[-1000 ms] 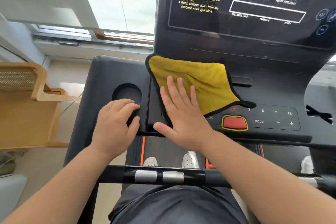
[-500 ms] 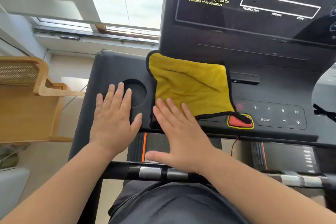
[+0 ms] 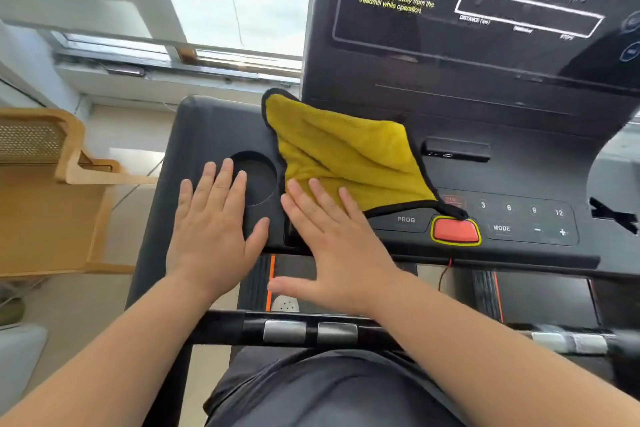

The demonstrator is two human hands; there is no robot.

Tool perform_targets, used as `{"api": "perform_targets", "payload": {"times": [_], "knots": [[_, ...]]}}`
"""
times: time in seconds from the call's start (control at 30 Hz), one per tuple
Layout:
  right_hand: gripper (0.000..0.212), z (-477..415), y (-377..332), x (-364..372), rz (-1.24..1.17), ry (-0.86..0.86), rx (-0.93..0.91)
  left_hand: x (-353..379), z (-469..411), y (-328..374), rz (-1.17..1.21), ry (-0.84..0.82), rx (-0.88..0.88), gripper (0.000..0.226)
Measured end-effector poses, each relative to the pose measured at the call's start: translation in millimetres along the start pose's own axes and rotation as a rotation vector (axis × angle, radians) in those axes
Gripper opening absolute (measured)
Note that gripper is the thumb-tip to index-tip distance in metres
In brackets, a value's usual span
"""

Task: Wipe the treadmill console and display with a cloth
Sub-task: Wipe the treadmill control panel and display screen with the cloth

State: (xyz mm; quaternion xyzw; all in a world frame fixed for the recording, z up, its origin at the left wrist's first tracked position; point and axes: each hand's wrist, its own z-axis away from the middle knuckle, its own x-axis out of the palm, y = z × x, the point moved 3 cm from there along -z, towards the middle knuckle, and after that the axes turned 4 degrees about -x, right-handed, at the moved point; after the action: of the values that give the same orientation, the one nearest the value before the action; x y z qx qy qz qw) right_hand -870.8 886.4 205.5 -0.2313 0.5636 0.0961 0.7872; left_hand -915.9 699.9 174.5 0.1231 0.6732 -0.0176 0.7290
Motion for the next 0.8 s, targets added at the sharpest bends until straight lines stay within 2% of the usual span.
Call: {"api": "perform_targets", "payload": {"times": [0.07,0.2,0.27,0.3,0.4,0.47,0.6,0.67,0.8], "knots": [[0.112,18.1,26.9,0.3,0.032,0.044,0.054,-1.0,0.4,-0.7,0.018,0.01,-0.005,0.079],[0.123,43.6,94.0,-20.0,0.041,0.107,0.505,-2.3,-0.1,-1.0,0.045,0.009,-0.017,0.079],[0.13,31.1,80.9,-24.4,-0.021,0.104,0.586,-3.7,-0.6,-1.0,0.07,0.01,-0.027,0.078],[0.132,21.6,63.0,-23.2,-0.064,0.093,0.544,-4.8,-0.9,-1.0,0.093,0.013,-0.035,0.078],[0.123,5.4,3.1,-9.3,-0.079,0.03,0.235,-8.2,-1.3,-1.5,0.188,0.031,-0.062,0.078],[0.112,9.0,-3.2,-5.6,-0.044,0.046,0.113,-9.5,-1.6,-1.8,0.234,0.052,-0.073,0.075],[0.061,29.3,28.2,-18.3,0.015,0.339,-0.052,-9.9,-1.3,0.4,0.245,0.072,-0.079,0.07],[0.047,24.5,39.9,-23.3,0.133,0.394,-0.085,-9.9,-1.1,0.6,0.241,0.077,-0.076,0.068],[0.065,-14.2,53.5,-21.8,0.199,0.113,0.094,-8.4,-0.8,0.3,0.215,0.065,-0.074,0.066]]}}
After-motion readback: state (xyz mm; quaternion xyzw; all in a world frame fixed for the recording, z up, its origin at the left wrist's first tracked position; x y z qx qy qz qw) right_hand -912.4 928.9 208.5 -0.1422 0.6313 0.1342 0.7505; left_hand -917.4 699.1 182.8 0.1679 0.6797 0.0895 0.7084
